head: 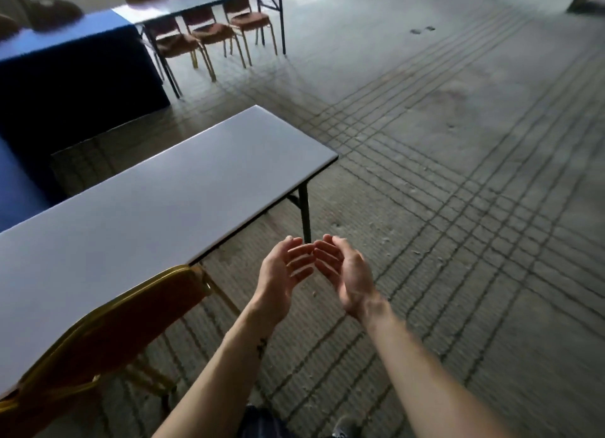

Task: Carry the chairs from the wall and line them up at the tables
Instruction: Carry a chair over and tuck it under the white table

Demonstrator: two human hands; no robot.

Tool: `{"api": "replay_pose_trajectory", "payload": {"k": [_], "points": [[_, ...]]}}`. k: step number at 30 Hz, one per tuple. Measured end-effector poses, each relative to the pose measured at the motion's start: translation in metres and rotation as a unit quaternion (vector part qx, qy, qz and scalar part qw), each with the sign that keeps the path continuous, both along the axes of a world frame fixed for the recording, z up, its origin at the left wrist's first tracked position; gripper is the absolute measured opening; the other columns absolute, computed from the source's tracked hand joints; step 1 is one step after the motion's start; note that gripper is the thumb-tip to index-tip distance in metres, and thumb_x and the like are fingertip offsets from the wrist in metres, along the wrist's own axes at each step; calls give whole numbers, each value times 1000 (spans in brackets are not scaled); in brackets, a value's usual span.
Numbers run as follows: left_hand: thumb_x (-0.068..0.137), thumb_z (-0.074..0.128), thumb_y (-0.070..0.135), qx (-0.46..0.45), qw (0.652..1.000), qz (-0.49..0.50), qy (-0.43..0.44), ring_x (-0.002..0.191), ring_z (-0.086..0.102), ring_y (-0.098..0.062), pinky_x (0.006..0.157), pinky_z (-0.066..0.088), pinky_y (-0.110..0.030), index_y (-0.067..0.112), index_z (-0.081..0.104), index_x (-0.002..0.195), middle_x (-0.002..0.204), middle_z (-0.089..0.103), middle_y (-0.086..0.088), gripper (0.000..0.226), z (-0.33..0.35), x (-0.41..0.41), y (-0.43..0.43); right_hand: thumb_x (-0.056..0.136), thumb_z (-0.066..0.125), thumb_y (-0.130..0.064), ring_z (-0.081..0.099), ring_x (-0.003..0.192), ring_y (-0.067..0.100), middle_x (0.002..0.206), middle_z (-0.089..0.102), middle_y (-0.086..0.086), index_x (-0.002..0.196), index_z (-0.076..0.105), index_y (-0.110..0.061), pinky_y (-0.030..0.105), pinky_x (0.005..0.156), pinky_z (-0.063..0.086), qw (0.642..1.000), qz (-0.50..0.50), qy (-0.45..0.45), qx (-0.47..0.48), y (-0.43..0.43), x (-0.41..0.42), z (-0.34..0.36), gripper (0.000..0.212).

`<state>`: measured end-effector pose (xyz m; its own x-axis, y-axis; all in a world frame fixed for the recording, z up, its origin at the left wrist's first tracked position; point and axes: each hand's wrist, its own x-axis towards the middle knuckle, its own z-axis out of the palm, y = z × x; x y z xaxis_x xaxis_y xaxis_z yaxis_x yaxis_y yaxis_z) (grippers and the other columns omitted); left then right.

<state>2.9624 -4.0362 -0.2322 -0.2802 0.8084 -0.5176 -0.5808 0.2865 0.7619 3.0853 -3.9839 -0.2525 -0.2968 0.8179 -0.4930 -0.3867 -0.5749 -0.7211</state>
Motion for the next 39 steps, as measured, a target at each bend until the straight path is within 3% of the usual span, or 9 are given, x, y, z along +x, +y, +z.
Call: {"api": "replay_pose_trajectory", "payload": {"k": [3,10,16,22,27,32,39], "points": [[102,51,33,2,1000,-26,-1,99,67,-26,100,48,-44,8,67,109,107,74,-12,30,12,35,26,104,50,-30,72,89,15,96,76,5,108,68,-12,32,83,53,999,-35,-2,11,20,42,12,26],[100,53,29,6,997,-70,-30,85,69,-20,84,50,-35,13,64,86,93,72,-7,24,18,79,110,103,52,-31,71,85,14,87,76,0,99,67,-15,30,79,52,994,-108,15,-6,90,92,12,22],[99,52,29,5,993,-97,-66,82,69,-18,83,49,-34,17,60,78,89,73,-4,25,10,96,227,103,52,-29,71,79,12,85,76,-1,97,67,-16,28,74,52,987,-162,17,-16,194,114,12,21],[98,52,27,31,986,-127,-101,82,69,-18,84,48,-34,17,62,84,89,73,-5,20,23,93,351,103,52,-25,70,73,12,86,74,3,91,65,-16,25,69,52,976,-215,33,-7,308,121,40,20],[98,51,27,56,981,-158,-101,81,69,-17,81,48,-32,17,62,87,87,72,-3,19,47,100,443,103,52,-23,69,72,13,81,74,2,90,64,-15,27,74,52,966,-252,51,11,381,126,69,20],[98,49,18,75,986,-142,-53,77,67,-16,77,49,-30,16,62,90,85,70,-4,15,52,117,529,103,52,-23,69,68,11,77,73,1,87,64,-15,25,70,52,961,-275,38,7,463,136,69,21],[97,49,18,66,986,-138,-69,80,65,-18,81,46,-32,17,63,89,85,69,-2,16,34,146,677,103,52,-22,66,66,10,76,72,1,86,63,-16,23,63,51,958,-282,41,6,619,170,47,21]]}}
